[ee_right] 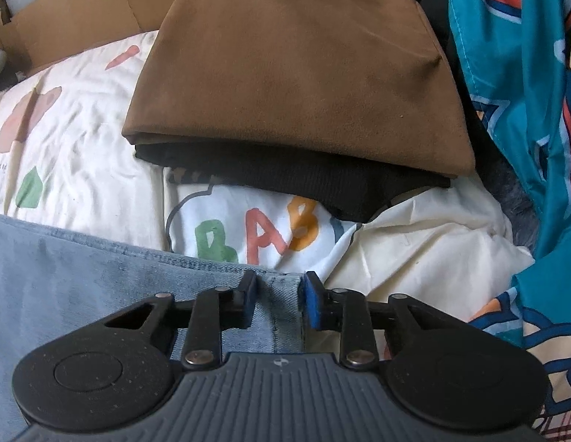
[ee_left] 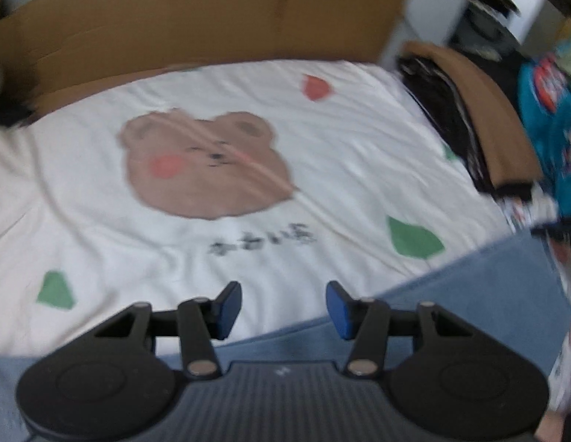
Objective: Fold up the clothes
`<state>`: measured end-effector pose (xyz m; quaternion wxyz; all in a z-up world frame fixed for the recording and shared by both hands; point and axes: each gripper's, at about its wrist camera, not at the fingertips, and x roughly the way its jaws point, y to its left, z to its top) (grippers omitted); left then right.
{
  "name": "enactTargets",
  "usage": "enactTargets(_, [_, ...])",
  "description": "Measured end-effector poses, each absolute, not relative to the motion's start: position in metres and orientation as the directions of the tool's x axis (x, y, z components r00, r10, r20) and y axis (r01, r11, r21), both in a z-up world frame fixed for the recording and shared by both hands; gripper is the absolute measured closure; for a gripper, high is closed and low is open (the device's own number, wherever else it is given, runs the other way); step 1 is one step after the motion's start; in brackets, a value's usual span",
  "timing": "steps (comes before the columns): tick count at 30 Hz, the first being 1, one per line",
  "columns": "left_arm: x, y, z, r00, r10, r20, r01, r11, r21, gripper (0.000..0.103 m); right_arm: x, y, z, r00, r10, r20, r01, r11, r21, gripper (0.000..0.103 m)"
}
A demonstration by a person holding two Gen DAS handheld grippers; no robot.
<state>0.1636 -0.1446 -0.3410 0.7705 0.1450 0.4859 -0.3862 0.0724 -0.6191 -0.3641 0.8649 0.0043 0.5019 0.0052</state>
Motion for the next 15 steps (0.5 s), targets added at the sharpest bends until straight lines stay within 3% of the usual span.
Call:
enactTargets(9, [0.135,-0.192,-0.366,0.154,-0.474,-0.867,0.866,0.487,-0.112,0.052,0.074,-0.626,-0.363,0.489,0.019,-0.872,0.046,0.998,0.048,0.077])
enactTargets(15, [0.125,-0.212,-0.377,0.097,-0.484,-0.870,0.917,0.384,-0.111,0.059,0.071,-0.624,-0.360,0.495,0.007,-0.869,0.031,0.999,0.025,0.086])
